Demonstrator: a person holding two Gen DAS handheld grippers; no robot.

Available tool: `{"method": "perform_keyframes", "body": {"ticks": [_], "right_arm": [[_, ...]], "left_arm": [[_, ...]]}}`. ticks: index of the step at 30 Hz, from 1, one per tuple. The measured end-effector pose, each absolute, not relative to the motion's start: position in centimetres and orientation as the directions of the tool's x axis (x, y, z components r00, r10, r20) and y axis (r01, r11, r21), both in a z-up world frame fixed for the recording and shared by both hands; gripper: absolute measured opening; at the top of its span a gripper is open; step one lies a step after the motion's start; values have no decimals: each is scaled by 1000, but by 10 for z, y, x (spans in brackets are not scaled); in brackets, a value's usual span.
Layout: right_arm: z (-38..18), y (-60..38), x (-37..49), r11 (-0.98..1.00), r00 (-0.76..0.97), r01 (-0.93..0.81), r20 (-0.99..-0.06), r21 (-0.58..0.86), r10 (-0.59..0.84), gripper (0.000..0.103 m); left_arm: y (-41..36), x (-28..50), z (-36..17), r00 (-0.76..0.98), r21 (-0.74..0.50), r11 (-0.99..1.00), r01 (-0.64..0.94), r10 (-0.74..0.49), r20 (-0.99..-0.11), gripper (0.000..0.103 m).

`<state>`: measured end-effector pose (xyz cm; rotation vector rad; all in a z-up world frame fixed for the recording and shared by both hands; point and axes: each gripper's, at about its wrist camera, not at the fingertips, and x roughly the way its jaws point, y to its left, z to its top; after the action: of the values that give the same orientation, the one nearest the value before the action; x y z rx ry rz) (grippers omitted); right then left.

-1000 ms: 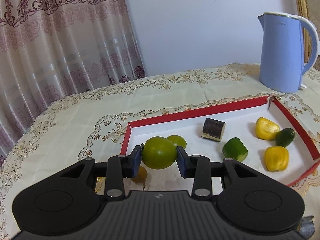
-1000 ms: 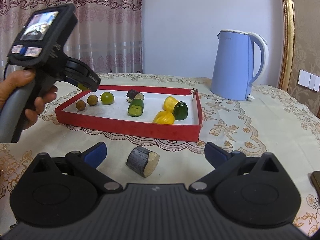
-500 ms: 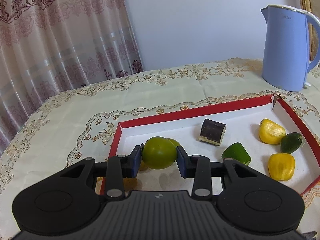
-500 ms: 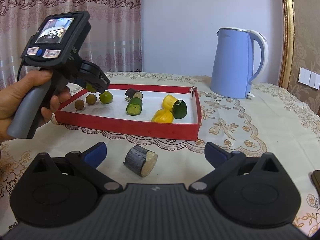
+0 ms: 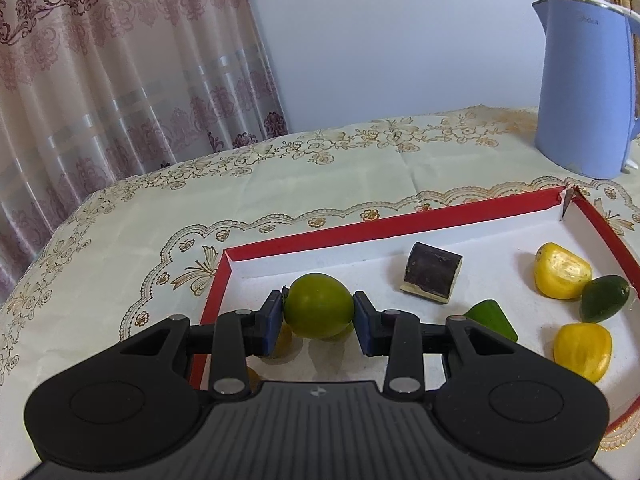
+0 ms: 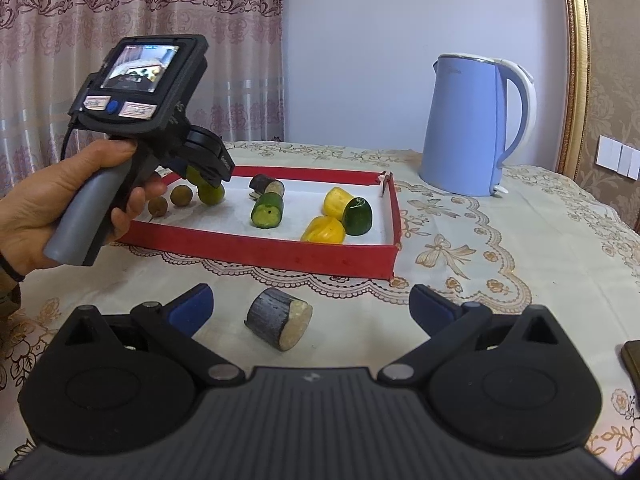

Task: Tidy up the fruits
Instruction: 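Carry the green round fruit over the tray with the left gripper, then release the green fruit into the tray with left while right grasps the dark log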

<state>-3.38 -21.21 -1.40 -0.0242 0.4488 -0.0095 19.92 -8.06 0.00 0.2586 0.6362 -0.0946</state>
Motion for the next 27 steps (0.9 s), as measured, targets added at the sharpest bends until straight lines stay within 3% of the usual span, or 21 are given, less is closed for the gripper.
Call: {"method": "perform_keyframes", "body": {"ticks": [8, 11, 14, 18, 23, 27], "right_arm": [[-15, -207, -32, 999, 896, 6, -442, -50, -27, 102], [-18, -202, -27, 998, 883, -8, -470, -61, -22, 90], [-23, -199, -17, 998, 861, -24, -508, -51, -5, 84], [-27, -198, -6, 999, 839, -29, -544, -31, 7, 60], [-35, -199, 5, 999, 814, -42, -581, -9, 29, 43], [-34, -196, 4, 997, 809, -65, -588, -42, 28, 42]], "left_arm": [[-86, 208, 1, 813, 222, 963, 153, 5, -582, 37], [-88, 208, 0, 816, 221, 963, 156, 0, -578, 37], [-92, 205, -1, 821, 236, 958, 160, 4, -571, 37], [-93, 204, 0, 820, 231, 959, 164, -2, -573, 37], [-93, 204, 1, 820, 230, 959, 168, -6, -573, 37], [-94, 203, 0, 821, 236, 956, 172, -7, -571, 37]]}}
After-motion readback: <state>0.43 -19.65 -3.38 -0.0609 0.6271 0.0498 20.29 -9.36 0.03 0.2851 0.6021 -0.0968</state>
